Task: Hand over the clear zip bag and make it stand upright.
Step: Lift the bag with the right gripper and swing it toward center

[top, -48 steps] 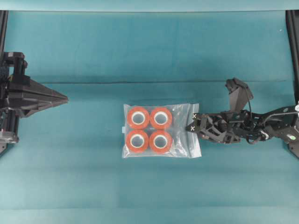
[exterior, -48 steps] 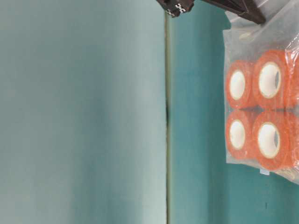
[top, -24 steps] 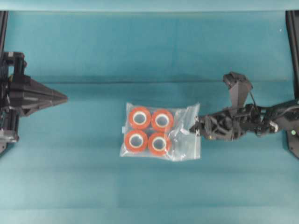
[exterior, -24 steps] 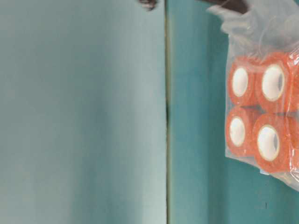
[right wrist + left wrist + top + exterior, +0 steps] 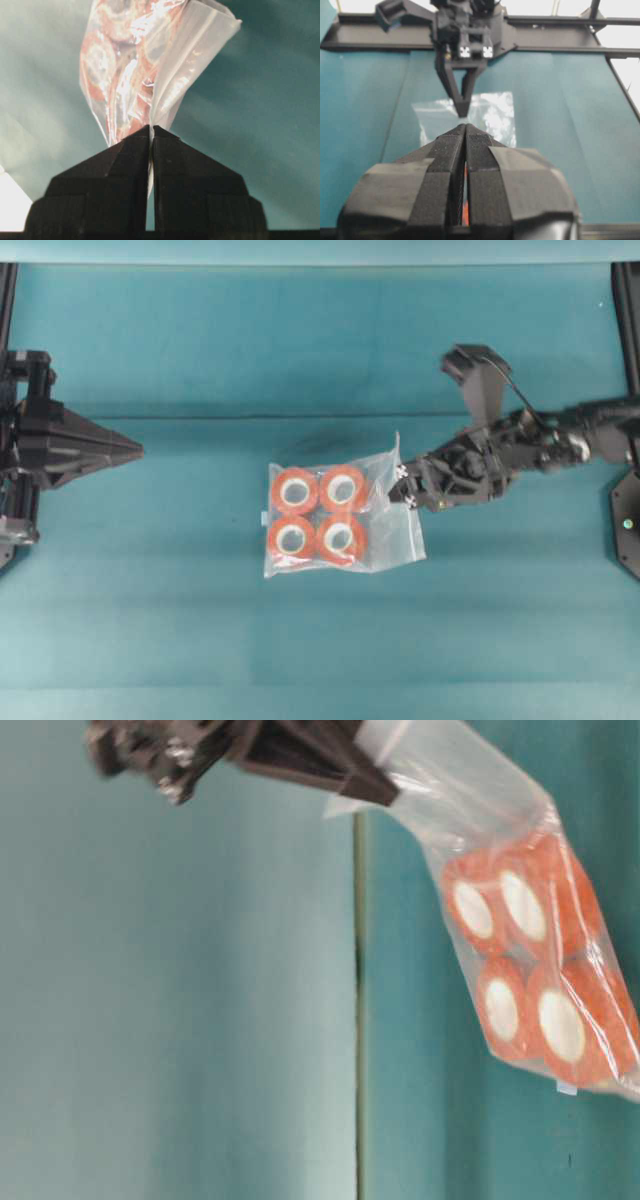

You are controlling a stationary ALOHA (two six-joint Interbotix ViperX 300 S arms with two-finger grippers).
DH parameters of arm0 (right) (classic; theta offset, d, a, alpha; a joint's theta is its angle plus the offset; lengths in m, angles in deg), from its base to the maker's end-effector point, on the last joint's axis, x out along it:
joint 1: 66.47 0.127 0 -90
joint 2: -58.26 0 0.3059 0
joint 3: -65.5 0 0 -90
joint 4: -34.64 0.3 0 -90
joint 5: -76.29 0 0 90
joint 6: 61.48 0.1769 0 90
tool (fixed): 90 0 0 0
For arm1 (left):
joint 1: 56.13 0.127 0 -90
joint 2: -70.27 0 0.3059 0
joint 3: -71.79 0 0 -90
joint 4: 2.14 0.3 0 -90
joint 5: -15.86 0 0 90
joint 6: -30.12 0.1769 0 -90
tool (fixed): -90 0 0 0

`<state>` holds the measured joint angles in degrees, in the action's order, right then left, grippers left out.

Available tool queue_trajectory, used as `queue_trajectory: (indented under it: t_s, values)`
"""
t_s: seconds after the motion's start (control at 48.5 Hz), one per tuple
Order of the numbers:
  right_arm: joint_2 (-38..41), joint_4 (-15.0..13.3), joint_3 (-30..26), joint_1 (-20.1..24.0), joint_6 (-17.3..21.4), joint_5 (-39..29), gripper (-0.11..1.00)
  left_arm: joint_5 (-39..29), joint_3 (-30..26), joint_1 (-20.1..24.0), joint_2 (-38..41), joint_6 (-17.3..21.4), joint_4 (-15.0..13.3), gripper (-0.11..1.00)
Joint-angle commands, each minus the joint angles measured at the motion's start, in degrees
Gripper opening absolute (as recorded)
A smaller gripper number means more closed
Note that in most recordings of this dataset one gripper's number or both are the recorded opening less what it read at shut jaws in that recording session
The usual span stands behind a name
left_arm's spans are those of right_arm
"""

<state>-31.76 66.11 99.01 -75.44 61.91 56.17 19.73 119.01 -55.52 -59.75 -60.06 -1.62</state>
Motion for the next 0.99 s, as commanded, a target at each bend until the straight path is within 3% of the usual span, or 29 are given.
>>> queue_trajectory:
  t_s: [0.0, 0.144, 0.33, 0.764, 0.97]
  values:
    - [-0.97, -3.87, -4.13, -1.05, -1.14, -6.24, 0.01, 0.18, -1.23, 0.44, 0.26, 0.09, 0.09, -0.01]
    - [-0.79, -9.32, -8.96, -2.37, -1.14, -15.12, 0.01, 0.18, -1.14, 0.53, 0.18, 0.09, 0.09, -0.01]
    - [-0.62, -12.66, -14.41, -2.72, -1.41, -20.39, 0.01, 0.18, -1.14, 0.62, 0.18, 0.18, 0.09, -0.01]
    - [1.58, -16.96, -28.56, -1.05, -5.63, -30.59, 0.01, 1.49, -1.14, 1.05, -0.26, 0.53, 0.09, -0.01]
    - [4.66, -17.31, -33.31, 0.62, -13.62, -36.47, 0.01, 1.23, -1.05, 1.14, -0.44, 0.18, 0.09, -0.01]
